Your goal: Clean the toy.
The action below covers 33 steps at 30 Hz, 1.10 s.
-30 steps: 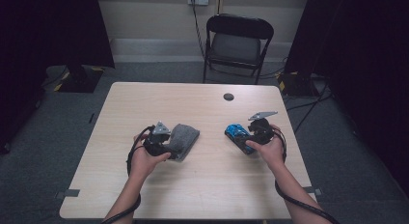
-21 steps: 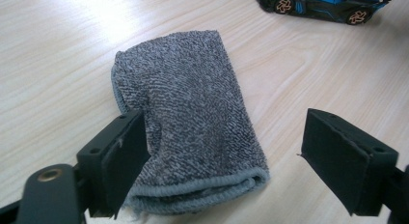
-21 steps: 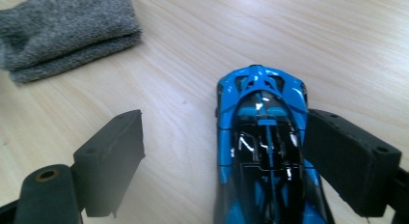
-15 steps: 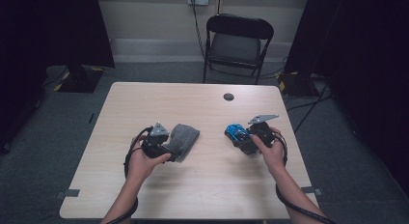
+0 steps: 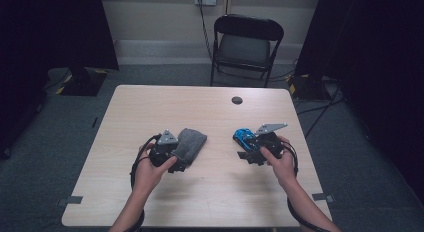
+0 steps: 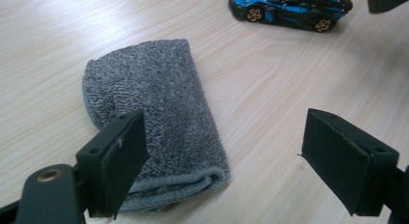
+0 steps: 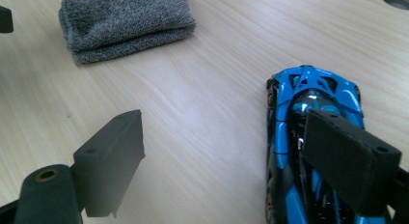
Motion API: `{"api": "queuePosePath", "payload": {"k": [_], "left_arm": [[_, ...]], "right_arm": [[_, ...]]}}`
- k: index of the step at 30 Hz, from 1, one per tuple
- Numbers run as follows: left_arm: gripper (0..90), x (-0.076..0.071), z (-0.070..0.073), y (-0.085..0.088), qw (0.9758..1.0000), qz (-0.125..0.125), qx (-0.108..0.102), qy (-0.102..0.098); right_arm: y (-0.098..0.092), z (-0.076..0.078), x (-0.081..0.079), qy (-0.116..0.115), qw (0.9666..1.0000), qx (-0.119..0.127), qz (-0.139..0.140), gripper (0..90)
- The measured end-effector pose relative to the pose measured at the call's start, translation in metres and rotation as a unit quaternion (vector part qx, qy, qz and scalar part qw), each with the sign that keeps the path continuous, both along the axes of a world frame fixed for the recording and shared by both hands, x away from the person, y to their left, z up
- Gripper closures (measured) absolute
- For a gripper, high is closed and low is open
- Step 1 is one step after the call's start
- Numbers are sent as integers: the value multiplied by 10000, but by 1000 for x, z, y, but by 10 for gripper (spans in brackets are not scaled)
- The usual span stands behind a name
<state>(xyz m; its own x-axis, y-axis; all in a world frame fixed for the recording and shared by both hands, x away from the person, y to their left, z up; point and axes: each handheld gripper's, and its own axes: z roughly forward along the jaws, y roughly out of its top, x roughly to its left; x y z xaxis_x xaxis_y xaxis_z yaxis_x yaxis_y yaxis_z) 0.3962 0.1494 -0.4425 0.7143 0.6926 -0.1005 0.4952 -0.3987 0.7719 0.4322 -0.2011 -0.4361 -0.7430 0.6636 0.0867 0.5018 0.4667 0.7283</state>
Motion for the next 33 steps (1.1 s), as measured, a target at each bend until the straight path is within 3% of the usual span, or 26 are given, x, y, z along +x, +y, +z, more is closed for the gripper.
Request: {"api": "queuePosePath", "payload": {"k": [13, 33], "left_arm": [[157, -19, -7, -12, 9997, -248, -2, 56], [157, -36, -13, -24, 9993, -350, -63, 72]], "right_arm": [[17, -5, -21, 27, 9993, 7, 371, 142], [28, -8, -42, 38, 9984, 113, 562, 141]]}}
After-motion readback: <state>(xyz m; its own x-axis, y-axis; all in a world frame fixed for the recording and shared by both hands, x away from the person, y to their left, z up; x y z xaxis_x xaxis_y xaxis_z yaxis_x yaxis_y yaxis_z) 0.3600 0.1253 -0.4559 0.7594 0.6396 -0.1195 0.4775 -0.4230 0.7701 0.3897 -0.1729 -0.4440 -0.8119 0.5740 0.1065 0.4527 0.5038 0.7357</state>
